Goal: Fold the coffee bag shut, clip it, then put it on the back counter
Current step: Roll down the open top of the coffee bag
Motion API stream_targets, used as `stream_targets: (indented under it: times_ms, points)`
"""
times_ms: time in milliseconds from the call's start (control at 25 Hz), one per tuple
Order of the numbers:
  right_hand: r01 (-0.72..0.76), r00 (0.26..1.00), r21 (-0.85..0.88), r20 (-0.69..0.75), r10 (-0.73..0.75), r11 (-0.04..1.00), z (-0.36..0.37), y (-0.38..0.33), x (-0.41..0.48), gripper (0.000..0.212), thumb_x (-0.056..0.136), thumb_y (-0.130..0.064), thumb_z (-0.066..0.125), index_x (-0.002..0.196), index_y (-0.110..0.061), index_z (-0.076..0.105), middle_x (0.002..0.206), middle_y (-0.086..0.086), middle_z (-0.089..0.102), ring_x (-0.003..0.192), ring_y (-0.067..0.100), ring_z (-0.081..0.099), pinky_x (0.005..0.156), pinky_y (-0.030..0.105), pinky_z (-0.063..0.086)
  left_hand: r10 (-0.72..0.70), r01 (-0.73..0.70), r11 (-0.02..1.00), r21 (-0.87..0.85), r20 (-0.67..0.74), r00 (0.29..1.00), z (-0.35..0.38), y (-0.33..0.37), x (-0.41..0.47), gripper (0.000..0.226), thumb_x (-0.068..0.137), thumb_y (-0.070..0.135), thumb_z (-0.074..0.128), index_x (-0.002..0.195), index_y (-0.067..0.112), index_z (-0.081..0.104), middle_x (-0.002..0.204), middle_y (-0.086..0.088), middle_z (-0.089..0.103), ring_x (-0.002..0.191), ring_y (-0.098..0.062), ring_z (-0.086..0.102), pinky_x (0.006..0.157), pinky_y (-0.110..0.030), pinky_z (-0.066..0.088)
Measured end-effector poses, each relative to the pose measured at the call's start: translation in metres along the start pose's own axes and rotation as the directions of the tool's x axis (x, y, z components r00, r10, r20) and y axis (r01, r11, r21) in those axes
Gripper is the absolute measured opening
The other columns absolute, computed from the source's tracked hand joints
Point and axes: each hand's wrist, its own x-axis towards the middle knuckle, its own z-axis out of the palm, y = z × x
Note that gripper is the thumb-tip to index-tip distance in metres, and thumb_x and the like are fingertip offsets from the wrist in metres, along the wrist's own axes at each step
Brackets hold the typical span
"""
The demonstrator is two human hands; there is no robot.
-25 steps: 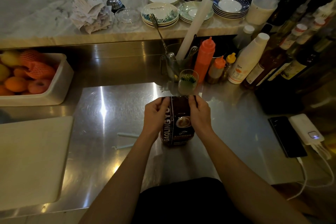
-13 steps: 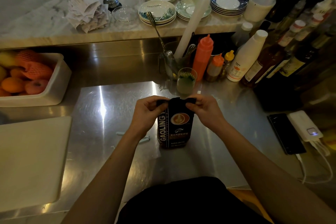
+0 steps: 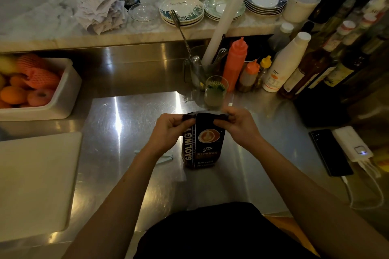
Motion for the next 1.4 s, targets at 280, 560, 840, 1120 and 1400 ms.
stream_targets:
  times_ms: [280,560,840,1120,1400]
  points:
    - [-0.047,0.999,0.222,0.005,0.047,0.974,0.004,-0.005,-0.001,0.021,0.091,0.002,0.057,0.108,-0.001,0.069,0.101,0.023,0.073,0.091,0.026,0.072,0.077,0.037,0.06,0.006,0.002,0.999,-0.045,0.186,0.983,-0.019,0.002,0.001,0.027,0.093,-0.001,0.055,0.115,0.01,0.068,0.102,-0.007,0.075,0.098,-0.02,0.072,0.087,-0.032,0.058]
    - [-0.126,0.986,0.207,0.131,0.101,0.97,0.001,-0.003,-0.004,0.023,0.084,0.014,0.059,0.099,-0.001,0.066,0.098,0.017,0.071,0.088,0.01,0.071,0.075,0.022,0.058,0.027,-0.032,0.997,0.072,0.072,0.997,-0.016,-0.005,0.002,0.03,0.081,-0.011,0.065,0.102,0.009,0.073,0.1,-0.012,0.075,0.095,-0.014,0.072,0.086,-0.031,0.058]
    - [-0.116,0.991,0.136,0.083,0.105,0.984,-0.003,0.008,-0.002,0.034,0.081,0.022,0.054,0.069,-0.008,0.065,0.096,0.022,0.071,0.085,0.013,0.071,0.081,0.024,0.058,0.04,-0.064,0.969,0.237,0.103,0.994,-0.02,-0.014,0.002,0.031,0.091,-0.004,0.055,0.098,0.016,0.076,0.099,-0.003,0.076,0.098,-0.011,0.071,0.091,-0.027,0.055]
    - [-0.158,0.986,0.147,0.067,0.15,0.976,-0.004,0.006,-0.008,0.029,0.088,0.01,0.052,0.091,-0.008,0.075,0.103,0.015,0.073,0.101,0.021,0.069,0.092,0.031,0.056,0.055,-0.052,0.966,0.253,-0.005,0.998,-0.011,-0.011,-0.004,0.012,0.077,0.009,0.079,0.087,0.015,0.078,0.083,-0.002,0.077,0.077,-0.01,0.074,0.082,-0.031,0.06]
    - [-0.009,0.999,-0.16,0.043,0.016,0.987,0.016,-0.003,-0.012,0.015,0.085,-0.013,0.07,0.099,-0.015,0.07,0.089,-0.001,0.07,0.079,-0.003,0.064,0.069,0.008,0.049,0.097,-0.09,0.96,0.265,-0.015,0.995,-0.004,-0.011,-0.006,0.038,0.078,0.008,0.078,0.112,0.022,0.069,0.088,0.0,0.075,0.084,-0.008,0.073,0.083,-0.023,0.058]
